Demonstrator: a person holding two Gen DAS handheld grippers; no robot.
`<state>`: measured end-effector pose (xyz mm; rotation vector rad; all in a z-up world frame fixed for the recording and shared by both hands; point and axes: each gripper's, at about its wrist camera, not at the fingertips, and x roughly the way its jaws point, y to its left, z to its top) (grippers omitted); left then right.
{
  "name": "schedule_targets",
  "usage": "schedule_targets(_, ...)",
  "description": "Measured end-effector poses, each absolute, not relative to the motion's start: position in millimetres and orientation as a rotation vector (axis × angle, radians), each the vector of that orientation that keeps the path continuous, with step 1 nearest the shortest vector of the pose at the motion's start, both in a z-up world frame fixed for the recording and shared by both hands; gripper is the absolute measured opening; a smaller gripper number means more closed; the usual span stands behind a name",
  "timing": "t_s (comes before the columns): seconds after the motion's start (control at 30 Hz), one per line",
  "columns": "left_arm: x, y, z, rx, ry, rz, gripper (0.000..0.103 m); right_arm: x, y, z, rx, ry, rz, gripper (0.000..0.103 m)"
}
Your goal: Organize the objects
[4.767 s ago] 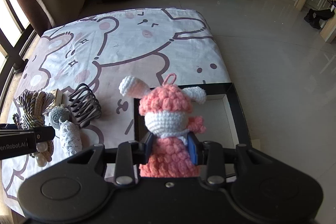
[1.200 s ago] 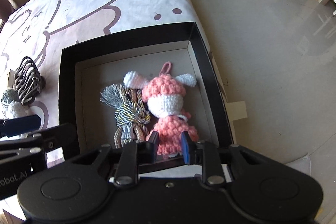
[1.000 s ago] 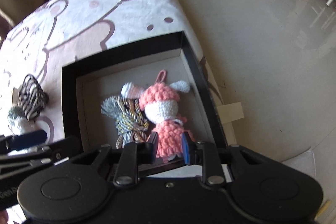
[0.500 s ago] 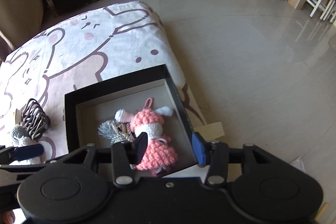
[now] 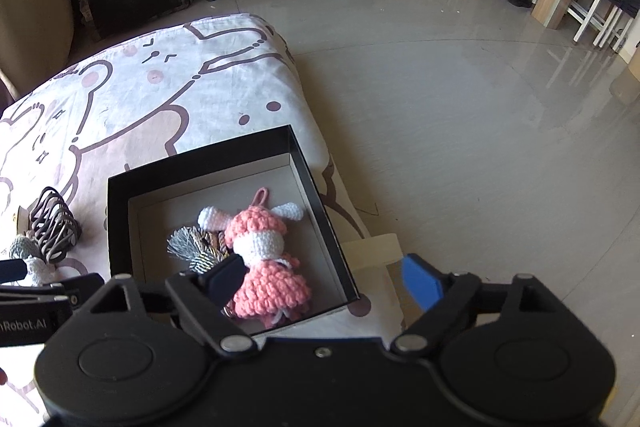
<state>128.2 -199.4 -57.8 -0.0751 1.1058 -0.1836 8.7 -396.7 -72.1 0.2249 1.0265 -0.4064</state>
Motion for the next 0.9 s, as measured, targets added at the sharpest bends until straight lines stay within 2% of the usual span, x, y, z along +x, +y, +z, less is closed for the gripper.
schedule_targets(0.27, 128.3, -187.6, -59.6, -0.061, 1.101, -0.165, 0.103, 4.5, -392.9, -74.8, 0.193, 1.022, -0.419, 0.103)
schedule_targets(0.9, 127.3, -183.6, -60.3, -0.036, 1.08, -0.159, 0.103, -1.6, -390.7, -77.7, 0.207, 1.012, -0.417, 0.103)
